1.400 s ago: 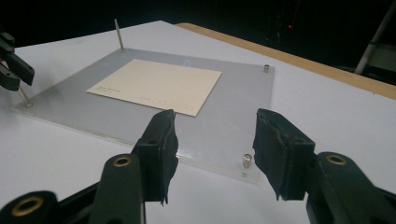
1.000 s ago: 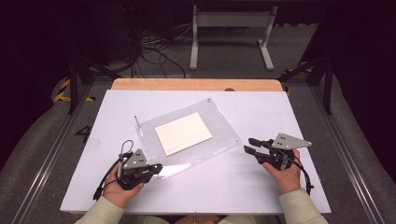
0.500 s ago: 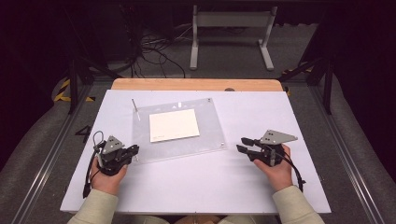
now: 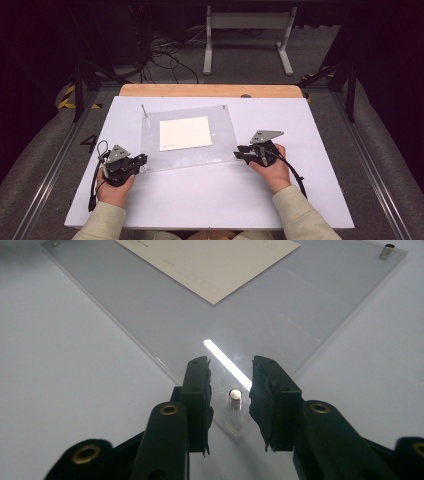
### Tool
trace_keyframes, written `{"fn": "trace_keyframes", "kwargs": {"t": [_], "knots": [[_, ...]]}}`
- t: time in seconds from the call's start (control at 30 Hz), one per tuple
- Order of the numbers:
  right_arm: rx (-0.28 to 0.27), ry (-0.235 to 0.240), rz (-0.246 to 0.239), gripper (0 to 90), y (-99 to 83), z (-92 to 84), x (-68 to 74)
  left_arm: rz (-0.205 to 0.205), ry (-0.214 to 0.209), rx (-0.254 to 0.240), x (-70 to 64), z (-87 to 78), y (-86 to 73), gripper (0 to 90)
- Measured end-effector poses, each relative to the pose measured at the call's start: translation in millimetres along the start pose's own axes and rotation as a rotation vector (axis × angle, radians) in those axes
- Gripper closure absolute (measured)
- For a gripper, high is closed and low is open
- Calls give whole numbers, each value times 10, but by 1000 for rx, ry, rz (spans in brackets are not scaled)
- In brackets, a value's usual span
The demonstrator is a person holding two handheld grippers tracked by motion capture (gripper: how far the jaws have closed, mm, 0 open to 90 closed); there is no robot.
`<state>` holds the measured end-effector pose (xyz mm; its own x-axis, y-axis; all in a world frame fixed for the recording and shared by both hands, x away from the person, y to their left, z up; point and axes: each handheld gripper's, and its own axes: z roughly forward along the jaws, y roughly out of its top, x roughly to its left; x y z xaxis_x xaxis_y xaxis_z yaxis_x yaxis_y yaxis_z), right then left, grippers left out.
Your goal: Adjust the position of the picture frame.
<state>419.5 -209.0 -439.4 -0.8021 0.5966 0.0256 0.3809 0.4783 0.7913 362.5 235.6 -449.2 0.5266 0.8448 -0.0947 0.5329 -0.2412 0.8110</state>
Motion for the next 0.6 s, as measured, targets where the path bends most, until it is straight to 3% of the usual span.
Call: {"fn": "trace_keyframes", "kwargs": {"t": [0.2,0.4,0.53,0.6], "knots": [[45,12,-5,796,-39,163,-56,-3,-5,-1,9,2,1,817],[42,26,-17,830,-47,169,-71,-5,-2,-1,12,0,5,823],[65,58,-36,830,-35,153,-37,-12,3,4,34,-22,1,824],[97,97,-70,830,-26,127,43,-29,11,-1,76,-46,-15,823]]}}
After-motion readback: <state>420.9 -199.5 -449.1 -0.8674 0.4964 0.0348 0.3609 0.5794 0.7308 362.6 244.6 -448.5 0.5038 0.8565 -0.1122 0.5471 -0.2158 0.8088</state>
